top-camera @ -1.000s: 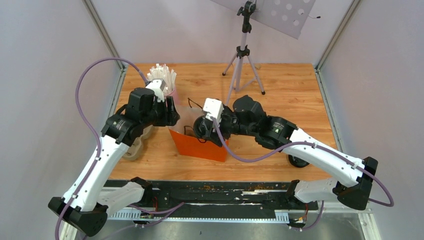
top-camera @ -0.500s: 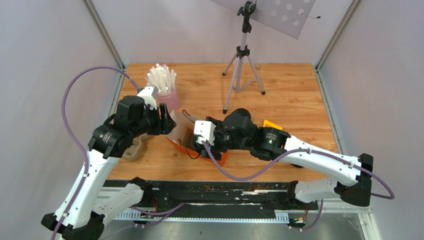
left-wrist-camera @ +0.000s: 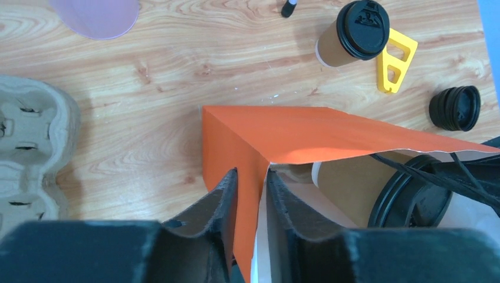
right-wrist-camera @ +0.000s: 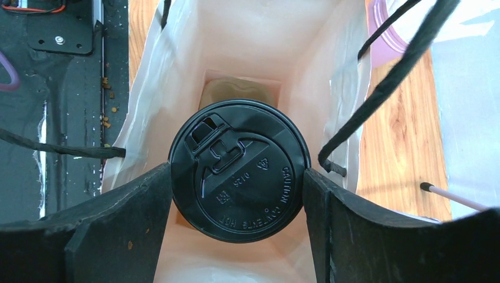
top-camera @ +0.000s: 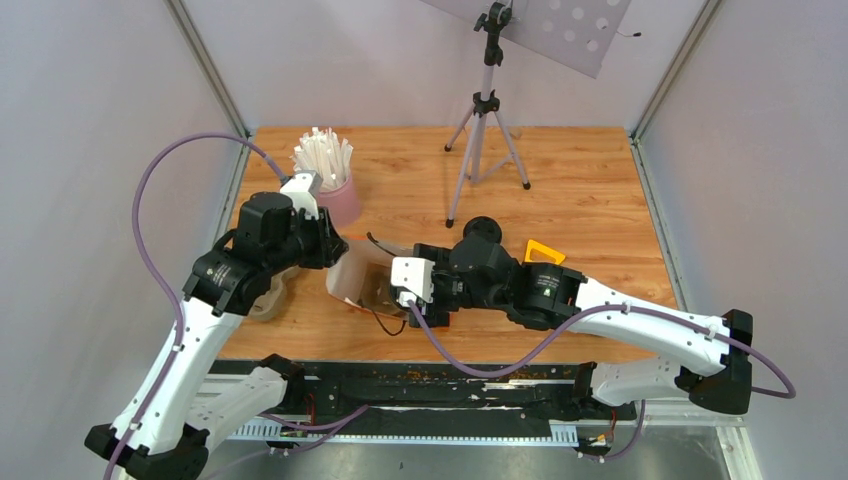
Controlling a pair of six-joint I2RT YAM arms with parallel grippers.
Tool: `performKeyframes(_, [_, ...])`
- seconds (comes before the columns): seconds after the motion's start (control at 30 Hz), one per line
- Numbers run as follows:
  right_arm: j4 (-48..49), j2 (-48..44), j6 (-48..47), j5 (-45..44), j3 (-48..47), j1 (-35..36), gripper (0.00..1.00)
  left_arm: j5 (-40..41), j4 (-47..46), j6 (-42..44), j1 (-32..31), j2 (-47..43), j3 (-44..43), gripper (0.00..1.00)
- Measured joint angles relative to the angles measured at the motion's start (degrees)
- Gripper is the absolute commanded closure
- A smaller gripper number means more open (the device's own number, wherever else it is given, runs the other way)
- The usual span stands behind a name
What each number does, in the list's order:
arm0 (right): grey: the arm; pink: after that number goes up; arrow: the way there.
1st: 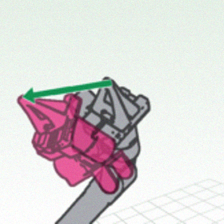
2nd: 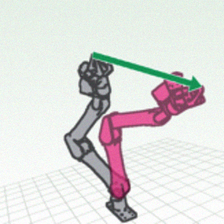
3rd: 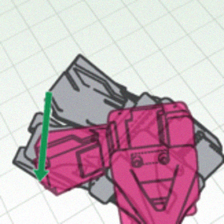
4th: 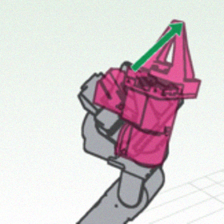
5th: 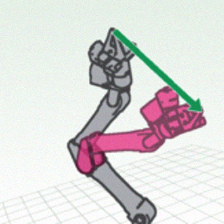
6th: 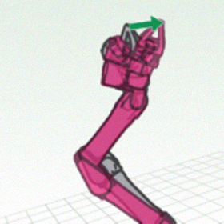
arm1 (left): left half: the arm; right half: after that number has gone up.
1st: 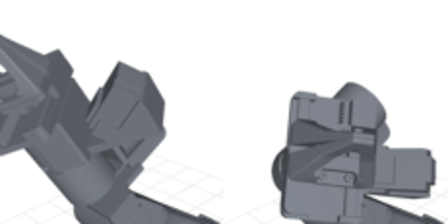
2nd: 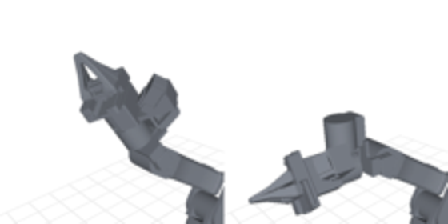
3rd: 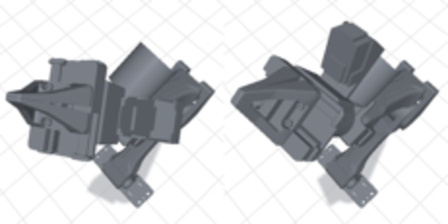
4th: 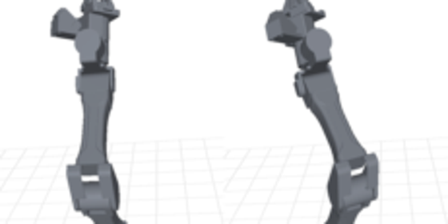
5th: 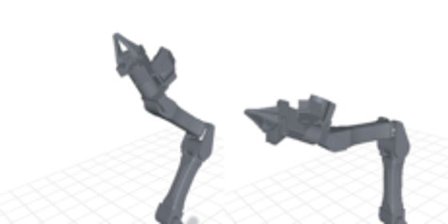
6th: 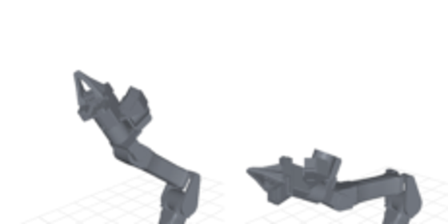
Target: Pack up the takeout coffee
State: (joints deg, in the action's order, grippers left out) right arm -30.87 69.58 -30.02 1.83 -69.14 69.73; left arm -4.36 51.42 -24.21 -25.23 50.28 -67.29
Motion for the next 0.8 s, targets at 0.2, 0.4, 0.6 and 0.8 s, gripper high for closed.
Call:
performKeyframes(0.2, [1.18, 0.20, -0.70, -4.02, 0.11, -0.02, 0.50, -0.90, -0.94, 1.18, 0.00, -1.22, 0.07, 1.00])
performKeyframes(0.4, [3.80, 2.86, -3.08, -7.10, -0.28, -1.73, 0.49, 0.28, -5.05, 3.41, -0.02, -1.97, 1.16, 1.00])
performKeyframes(0.6, [5.09, 5.35, -6.84, -7.32, -0.92, -5.46, 0.50, 1.68, -12.28, 5.51, 0.00, -3.45, 4.70, 1.00])
performKeyframes(0.8, [7.56, 4.96, -9.60, -5.53, 0.37, -5.95, 0.50, 1.70, -16.70, 5.29, 0.02, -6.47, 9.44, 0.70])
